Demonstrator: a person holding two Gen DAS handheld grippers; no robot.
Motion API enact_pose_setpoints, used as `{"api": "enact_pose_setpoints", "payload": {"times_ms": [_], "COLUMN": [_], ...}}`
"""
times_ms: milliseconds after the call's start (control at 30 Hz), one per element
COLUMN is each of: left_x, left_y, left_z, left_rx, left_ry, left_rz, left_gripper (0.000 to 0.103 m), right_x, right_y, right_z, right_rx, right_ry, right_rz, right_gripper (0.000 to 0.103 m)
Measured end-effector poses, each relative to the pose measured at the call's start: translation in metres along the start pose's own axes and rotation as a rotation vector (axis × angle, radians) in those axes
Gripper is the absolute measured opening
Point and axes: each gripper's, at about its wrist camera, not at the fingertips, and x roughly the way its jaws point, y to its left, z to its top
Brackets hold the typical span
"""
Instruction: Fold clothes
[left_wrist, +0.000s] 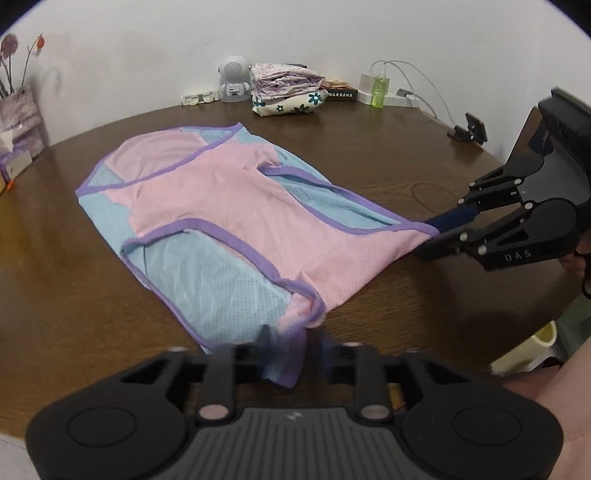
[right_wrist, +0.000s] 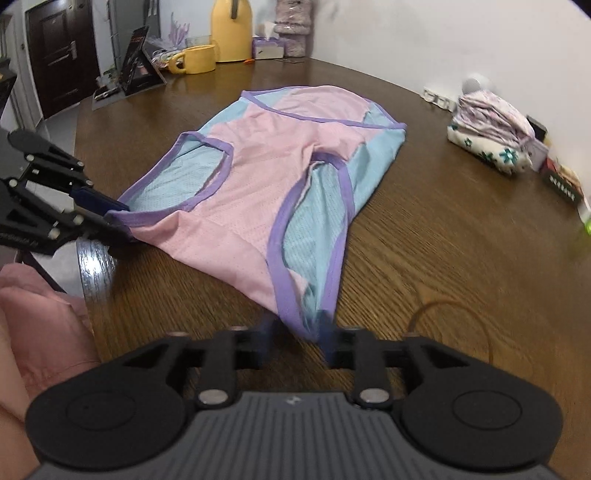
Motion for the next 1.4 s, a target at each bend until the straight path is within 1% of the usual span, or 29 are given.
{"api": "enact_pose_setpoints", "payload": {"times_ms": [67,133,200,300,400,500,567,600,633,667,700,733,800,867,900,933,967,1000,1033,1067,1100,1133,1167,1200,1233,1267,1300,1367,1400], "left_x": [-0.01,-0.017,-0.017,-0.012,-0.003,0.011,0.02,0.024,0.027,0.029,0.028,0.027,0.025,0.022,0.021,0.021,0.022,0.021,0.019,0.016,0.01,0.005,-0.001,-0.006,-0.011,-0.014,-0.013,-0.008,-0.004], "left_y": [0.005,0.012,0.018,0.014,0.007,0.004,0.004,0.005,0.007,0.009,0.012,0.014,0.02,0.026,0.029,0.03,0.031,0.032,0.034,0.036,0.04,0.044,0.048,0.052,0.056,0.06,0.063,0.066,0.066], "left_z": [-0.002,-0.001,0.001,0.006,0.009,0.013,0.014,0.015,0.015,0.015,0.016,0.016,0.017,0.017,0.017,0.016,0.014,0.013,0.012,0.011,0.012,0.012,0.012,0.013,0.017,0.021,0.025,0.033,0.037], "left_rx": [0.0,-0.001,0.015,0.065,0.125,0.149,0.149,0.149,0.149,0.145,0.133,0.122,0.099,0.076,0.074,0.076,0.077,0.077,0.076,0.072,0.061,0.05,0.039,0.025,0.007,-0.008,-0.016,-0.02,-0.018], "left_ry": [-0.021,-0.05,-0.062,-0.056,-0.048,-0.021,0.004,0.017,0.032,0.045,0.053,0.061,0.075,0.082,0.086,0.091,0.095,0.095,0.088,0.073,0.043,0.013,-0.017,-0.051,-0.088,-0.118,-0.134,-0.147,-0.148], "left_rz": [-0.03,-0.047,-0.047,-0.049,-0.049,-0.039,-0.042,-0.048,-0.06,-0.075,-0.098,-0.121,-0.165,-0.202,-0.21,-0.214,-0.216,-0.224,-0.241,-0.254,-0.257,-0.26,-0.264,-0.259,-0.236,-0.208,-0.165,-0.052,0.006], "left_gripper": [0.044,0.046,0.047,0.047,0.046,0.045,0.039,0.033,0.015,0.007,0.007,0.006,0.006,0.006,0.007,0.01,0.016,0.02,0.028,0.036,0.04,0.047,0.051,0.051,0.052,0.052,0.052,0.05,0.049], "right_x": [-0.009,-0.021,-0.025,-0.02,-0.011,0.0,0.009,0.014,0.017,0.019,0.02,0.022,0.019,0.017,0.016,0.017,0.019,0.021,0.02,0.017,0.014,0.009,0.003,-0.002,-0.005,-0.007,-0.004,0.01,0.019], "right_y": [-0.008,-0.019,-0.024,-0.024,-0.017,-0.008,-0.005,-0.003,-0.003,-0.005,-0.006,-0.008,-0.012,-0.017,-0.02,-0.022,-0.023,-0.024,-0.026,-0.028,-0.03,-0.034,-0.04,-0.045,-0.049,-0.052,-0.053,-0.048,-0.045], "right_z": [0.0,-0.002,-0.002,-0.002,0.003,0.01,0.014,0.016,0.018,0.019,0.021,0.022,0.025,0.028,0.029,0.03,0.029,0.028,0.028,0.029,0.029,0.032,0.035,0.039,0.043,0.048,0.054,0.065,0.07], "right_rx": [0.037,0.09,0.116,0.113,0.092,0.053,0.032,0.022,0.014,0.011,0.01,0.009,0.0,-0.002,-0.001,-0.001,0.002,0.005,0.015,0.028,0.041,0.065,0.096,0.12,0.142,0.153,0.148,0.11,0.084], "right_ry": [-0.028,-0.065,-0.09,-0.09,-0.085,-0.079,-0.063,-0.054,-0.044,-0.027,-0.008,0.011,0.041,0.067,0.079,0.096,0.113,0.131,0.128,0.114,0.099,0.064,0.017,-0.024,-0.063,-0.099,-0.121,-0.134,-0.134], "right_rz": [0.017,0.048,0.059,0.062,0.088,0.114,0.116,0.117,0.122,0.137,0.158,0.178,0.209,0.218,0.22,0.219,0.219,0.225,0.234,0.243,0.252,0.262,0.274,0.274,0.268,0.236,0.176,0.053,0.02], "right_gripper": [0.042,0.042,0.042,0.042,0.042,0.039,0.039,0.039,0.033,0.017,0.009,0.007,0.007,0.007,0.007,0.01,0.013,0.014,0.018,0.024,0.027,0.034,0.04,0.041,0.042,0.042,0.042,0.04,0.039]}}
